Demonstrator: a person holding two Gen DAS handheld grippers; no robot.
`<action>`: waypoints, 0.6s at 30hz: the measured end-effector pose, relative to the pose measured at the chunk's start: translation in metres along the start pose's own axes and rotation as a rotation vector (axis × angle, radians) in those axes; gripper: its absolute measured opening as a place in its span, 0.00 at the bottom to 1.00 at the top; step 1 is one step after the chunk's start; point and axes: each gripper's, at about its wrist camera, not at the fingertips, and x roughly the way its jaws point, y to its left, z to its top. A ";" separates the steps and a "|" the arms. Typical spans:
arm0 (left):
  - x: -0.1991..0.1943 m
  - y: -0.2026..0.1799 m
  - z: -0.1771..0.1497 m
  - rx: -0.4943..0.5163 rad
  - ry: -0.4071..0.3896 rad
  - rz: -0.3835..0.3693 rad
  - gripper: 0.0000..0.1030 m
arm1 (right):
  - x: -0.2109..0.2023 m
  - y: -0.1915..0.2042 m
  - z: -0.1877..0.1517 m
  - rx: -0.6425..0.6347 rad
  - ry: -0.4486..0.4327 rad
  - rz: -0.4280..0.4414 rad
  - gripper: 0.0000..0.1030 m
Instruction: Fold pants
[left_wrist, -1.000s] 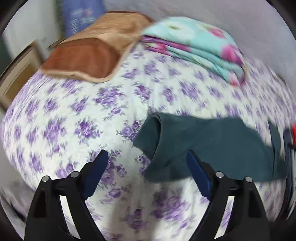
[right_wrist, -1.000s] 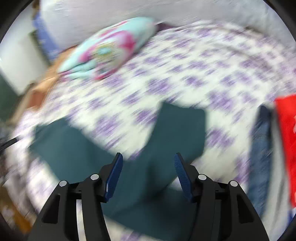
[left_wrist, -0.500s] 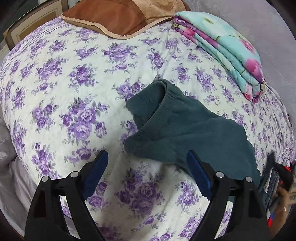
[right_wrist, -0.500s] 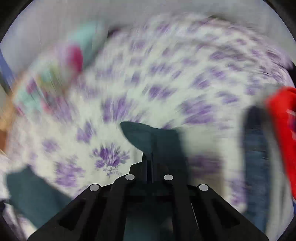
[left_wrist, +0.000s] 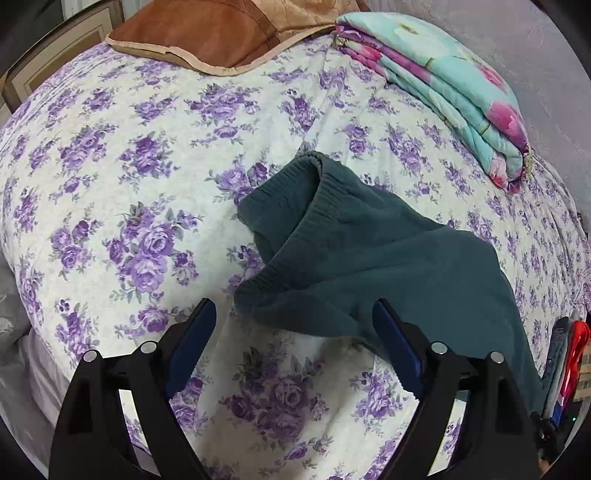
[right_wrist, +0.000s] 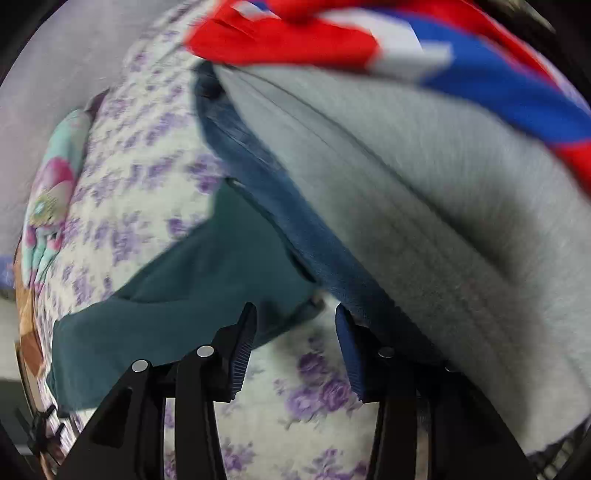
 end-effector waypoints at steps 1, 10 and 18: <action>-0.004 0.001 -0.002 0.004 -0.008 0.002 0.81 | -0.013 0.010 0.001 -0.057 -0.044 0.001 0.43; -0.005 0.001 -0.013 -0.034 0.010 -0.065 0.81 | -0.024 0.112 0.012 -0.319 -0.145 0.088 0.56; 0.015 0.023 0.006 -0.288 0.043 -0.152 0.81 | -0.020 0.168 0.002 -0.433 -0.111 0.151 0.58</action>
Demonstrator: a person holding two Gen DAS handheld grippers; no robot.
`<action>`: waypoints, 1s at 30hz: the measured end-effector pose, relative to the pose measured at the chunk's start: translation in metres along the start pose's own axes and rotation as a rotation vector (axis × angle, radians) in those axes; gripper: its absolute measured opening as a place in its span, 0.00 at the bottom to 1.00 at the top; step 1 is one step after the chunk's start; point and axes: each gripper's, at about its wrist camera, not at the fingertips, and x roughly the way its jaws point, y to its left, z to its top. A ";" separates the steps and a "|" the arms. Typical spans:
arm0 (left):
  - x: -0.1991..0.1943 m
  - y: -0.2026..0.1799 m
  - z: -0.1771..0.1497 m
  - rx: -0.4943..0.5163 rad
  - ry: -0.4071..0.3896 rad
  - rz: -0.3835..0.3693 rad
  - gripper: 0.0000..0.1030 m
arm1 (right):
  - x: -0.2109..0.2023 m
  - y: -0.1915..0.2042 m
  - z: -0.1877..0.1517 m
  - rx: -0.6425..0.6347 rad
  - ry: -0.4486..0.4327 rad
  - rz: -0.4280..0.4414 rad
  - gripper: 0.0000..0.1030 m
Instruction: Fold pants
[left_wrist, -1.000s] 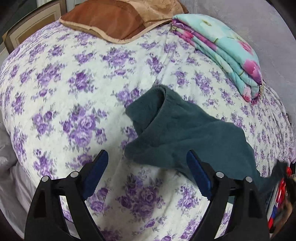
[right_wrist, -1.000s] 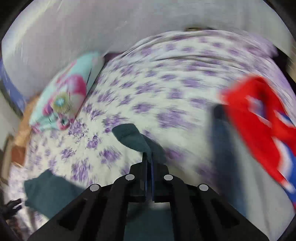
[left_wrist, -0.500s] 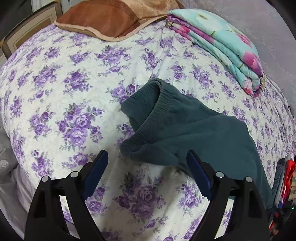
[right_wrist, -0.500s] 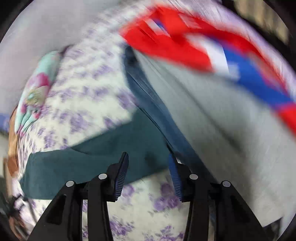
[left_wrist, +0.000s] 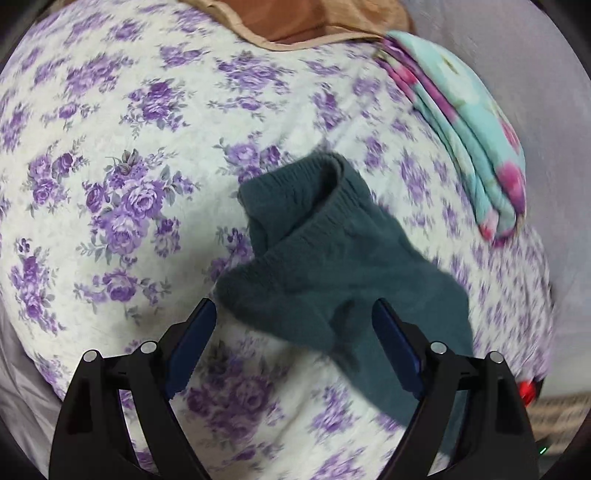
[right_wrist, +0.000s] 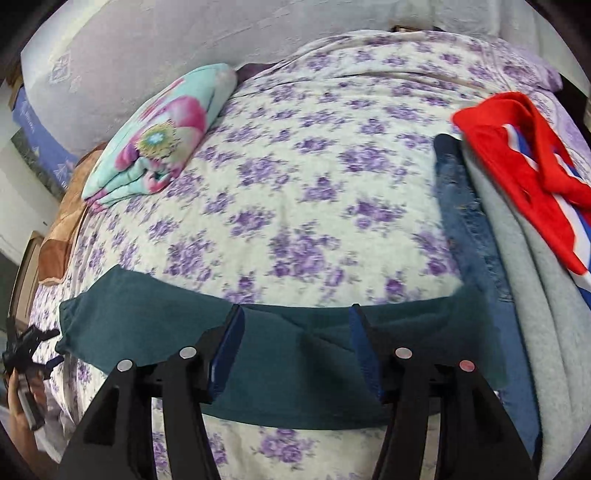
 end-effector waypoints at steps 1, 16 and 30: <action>0.000 0.001 0.005 -0.022 -0.001 0.002 0.80 | 0.001 0.001 0.000 -0.003 0.002 0.004 0.58; -0.075 -0.057 0.039 0.311 -0.350 0.134 0.08 | 0.015 0.002 0.004 -0.003 0.028 0.014 0.59; -0.049 -0.019 0.053 0.250 -0.335 0.402 0.59 | 0.050 0.027 0.003 -0.129 0.189 0.020 0.63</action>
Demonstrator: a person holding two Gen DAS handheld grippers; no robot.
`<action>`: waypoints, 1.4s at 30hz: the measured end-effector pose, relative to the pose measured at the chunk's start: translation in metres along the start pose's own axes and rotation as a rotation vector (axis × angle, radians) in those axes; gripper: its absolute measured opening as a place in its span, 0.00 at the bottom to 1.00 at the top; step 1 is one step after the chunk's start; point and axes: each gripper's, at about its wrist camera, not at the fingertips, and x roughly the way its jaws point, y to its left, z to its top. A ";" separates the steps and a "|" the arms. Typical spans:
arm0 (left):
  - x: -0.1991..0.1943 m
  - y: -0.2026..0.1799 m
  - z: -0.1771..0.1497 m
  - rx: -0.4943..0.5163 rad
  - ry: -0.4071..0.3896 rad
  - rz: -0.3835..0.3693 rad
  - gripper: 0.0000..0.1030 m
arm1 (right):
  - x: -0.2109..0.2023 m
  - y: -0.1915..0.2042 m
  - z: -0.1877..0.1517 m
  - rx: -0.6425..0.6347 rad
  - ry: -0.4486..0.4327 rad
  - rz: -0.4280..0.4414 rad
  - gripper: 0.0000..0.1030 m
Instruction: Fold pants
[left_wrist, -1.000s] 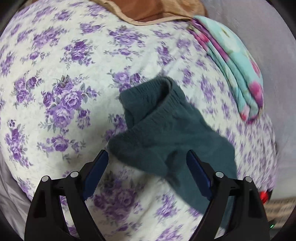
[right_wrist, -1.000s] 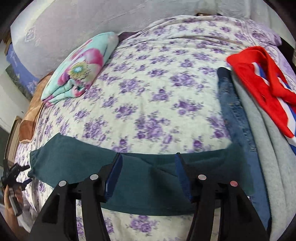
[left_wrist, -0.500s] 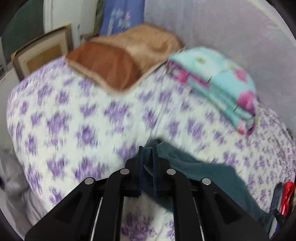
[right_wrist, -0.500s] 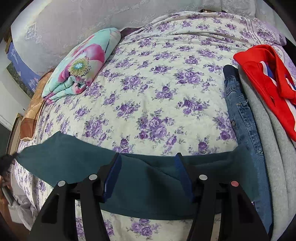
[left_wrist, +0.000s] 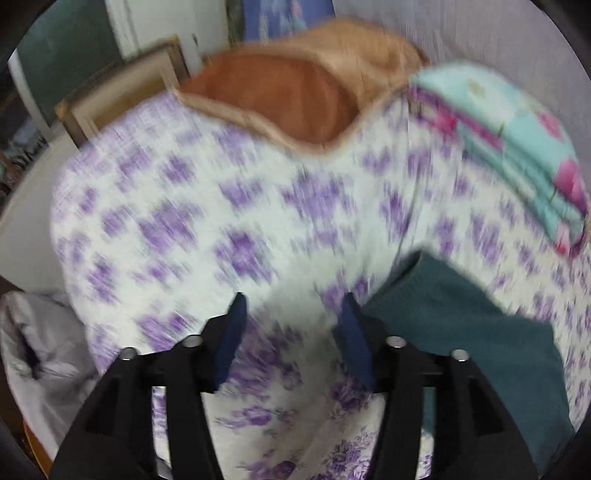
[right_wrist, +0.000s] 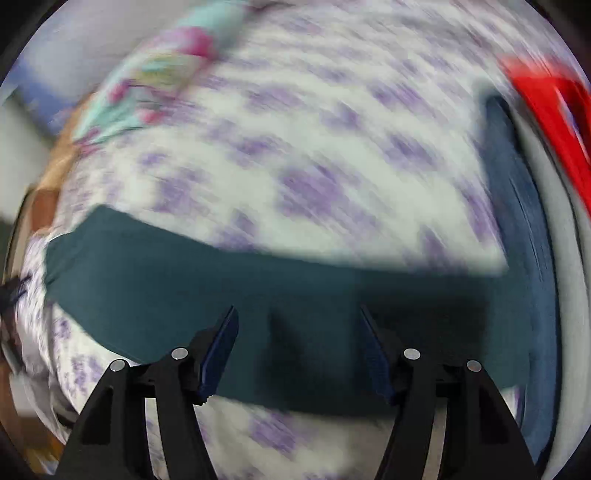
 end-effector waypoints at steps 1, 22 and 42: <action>-0.008 -0.002 0.001 -0.001 -0.025 -0.012 0.65 | 0.002 0.022 0.014 -0.061 -0.025 0.033 0.63; 0.070 -0.080 -0.037 0.256 0.110 0.016 0.81 | 0.129 0.230 0.136 -0.421 0.040 0.297 0.12; 0.102 -0.114 0.007 0.295 0.119 0.079 0.96 | 0.048 0.007 0.012 -0.126 0.080 0.175 0.22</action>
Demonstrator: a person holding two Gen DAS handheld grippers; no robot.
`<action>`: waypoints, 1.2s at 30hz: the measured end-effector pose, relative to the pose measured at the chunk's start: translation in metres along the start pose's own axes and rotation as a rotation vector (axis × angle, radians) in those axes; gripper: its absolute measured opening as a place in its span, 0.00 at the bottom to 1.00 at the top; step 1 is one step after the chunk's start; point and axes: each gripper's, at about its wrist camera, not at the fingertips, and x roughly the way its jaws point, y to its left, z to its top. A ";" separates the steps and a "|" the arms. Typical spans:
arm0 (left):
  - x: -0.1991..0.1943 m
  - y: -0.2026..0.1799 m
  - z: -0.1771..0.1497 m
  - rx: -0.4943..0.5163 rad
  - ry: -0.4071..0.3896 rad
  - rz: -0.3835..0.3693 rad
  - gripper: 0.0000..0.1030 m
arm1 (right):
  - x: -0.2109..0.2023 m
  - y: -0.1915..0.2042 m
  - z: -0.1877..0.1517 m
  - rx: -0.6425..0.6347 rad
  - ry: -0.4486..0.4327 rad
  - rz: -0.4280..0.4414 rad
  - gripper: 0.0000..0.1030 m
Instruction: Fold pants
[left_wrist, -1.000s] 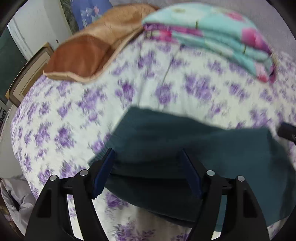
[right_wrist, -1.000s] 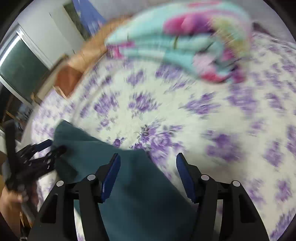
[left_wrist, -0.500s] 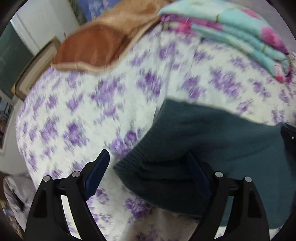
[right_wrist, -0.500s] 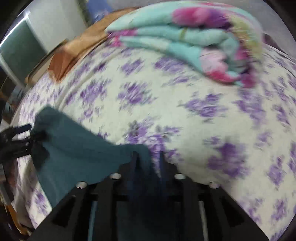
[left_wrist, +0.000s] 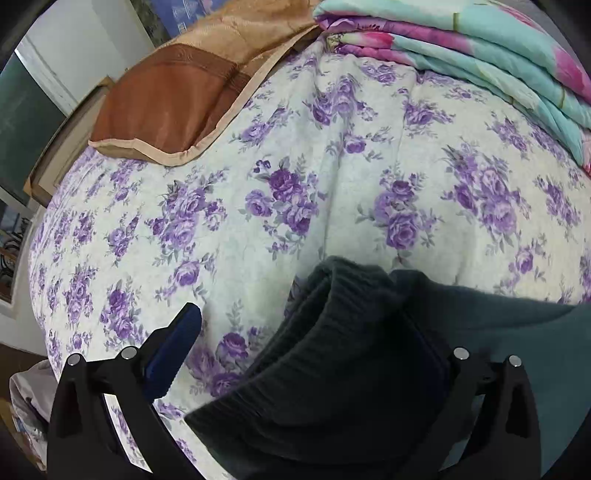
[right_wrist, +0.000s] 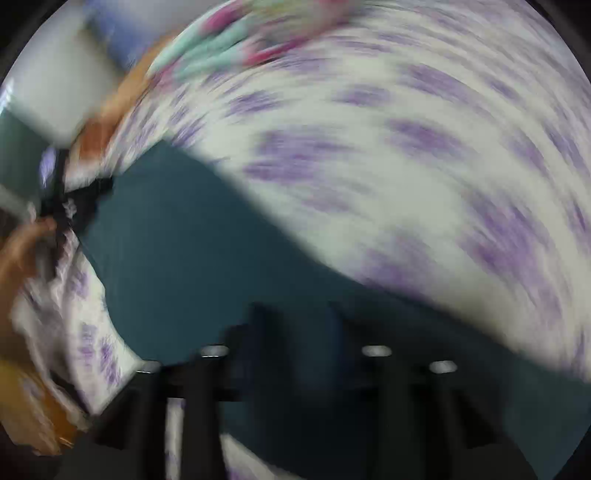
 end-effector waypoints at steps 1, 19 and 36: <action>-0.005 -0.001 0.003 0.019 -0.007 0.030 0.96 | -0.020 -0.021 -0.010 0.055 -0.017 -0.046 0.25; -0.064 -0.097 -0.114 0.247 -0.035 -0.145 0.96 | -0.085 -0.142 -0.116 0.701 -0.286 -0.007 0.09; -0.093 -0.072 -0.105 0.197 -0.094 -0.171 0.95 | 0.053 0.143 -0.024 -0.163 0.006 -0.048 0.57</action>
